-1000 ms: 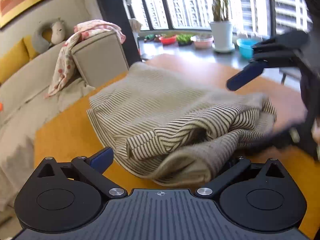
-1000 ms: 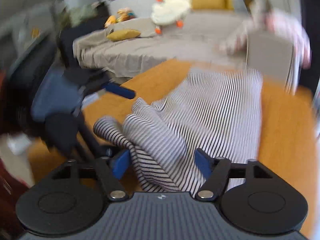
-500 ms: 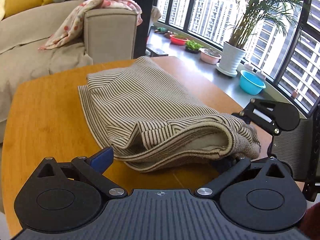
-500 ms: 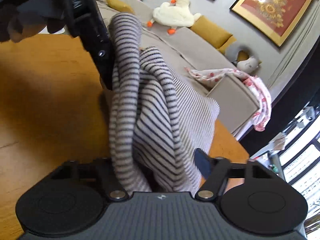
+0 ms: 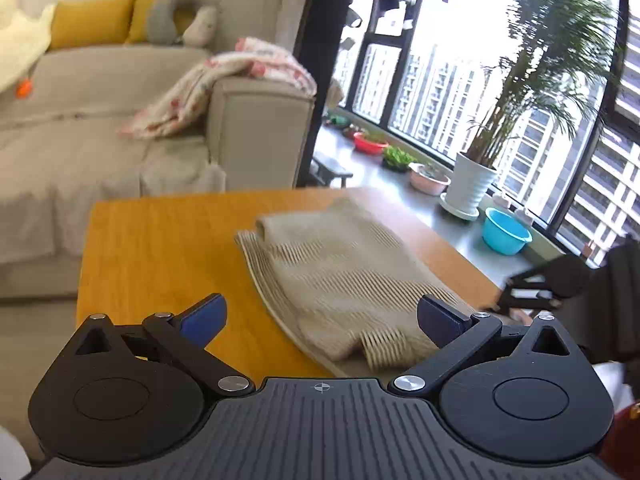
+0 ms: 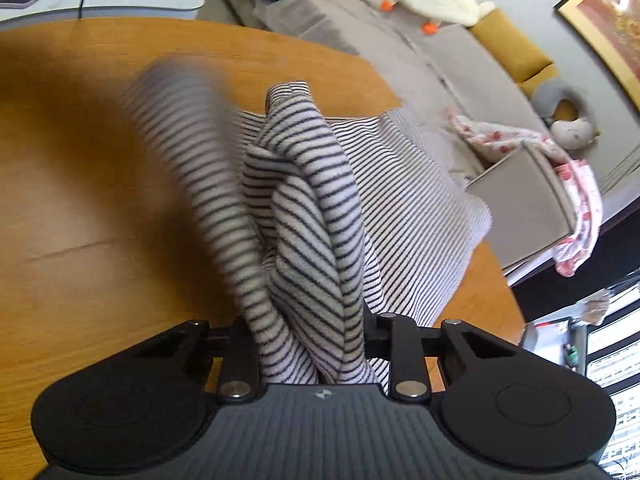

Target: Fold clothes

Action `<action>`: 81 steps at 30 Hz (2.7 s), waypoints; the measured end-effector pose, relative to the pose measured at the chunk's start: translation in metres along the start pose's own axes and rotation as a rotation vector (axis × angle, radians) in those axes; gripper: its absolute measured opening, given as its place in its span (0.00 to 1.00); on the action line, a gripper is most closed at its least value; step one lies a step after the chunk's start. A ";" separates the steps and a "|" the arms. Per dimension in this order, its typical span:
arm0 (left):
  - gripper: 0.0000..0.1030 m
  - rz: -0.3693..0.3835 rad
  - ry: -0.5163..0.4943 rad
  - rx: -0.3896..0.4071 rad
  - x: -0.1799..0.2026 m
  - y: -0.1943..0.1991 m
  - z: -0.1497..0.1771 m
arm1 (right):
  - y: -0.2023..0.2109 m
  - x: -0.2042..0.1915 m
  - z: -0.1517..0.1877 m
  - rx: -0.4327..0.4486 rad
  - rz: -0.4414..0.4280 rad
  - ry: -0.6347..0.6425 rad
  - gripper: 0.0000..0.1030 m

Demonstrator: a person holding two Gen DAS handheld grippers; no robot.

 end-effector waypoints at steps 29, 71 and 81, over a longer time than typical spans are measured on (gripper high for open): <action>1.00 0.283 -0.150 -0.134 0.022 0.002 0.015 | 0.002 0.086 -0.006 0.188 -0.521 -0.352 0.67; 1.00 0.184 -0.328 -0.089 0.058 -0.041 -0.061 | -0.070 0.158 0.059 0.129 -0.271 -1.096 1.00; 1.00 0.261 -0.033 -0.309 0.020 -0.160 -0.031 | -0.020 0.059 0.093 0.094 -0.767 -1.499 1.00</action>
Point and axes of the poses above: each gripper's, at about its wrist camera, not at the fingertips, and y roughly against the way its jaws point, x to its right, z to its underside, the point moved 10 cm from there along -y, roughly the way its jaws point, and after that the axes turned 10 degrees about -x, right-handed, at the moved point
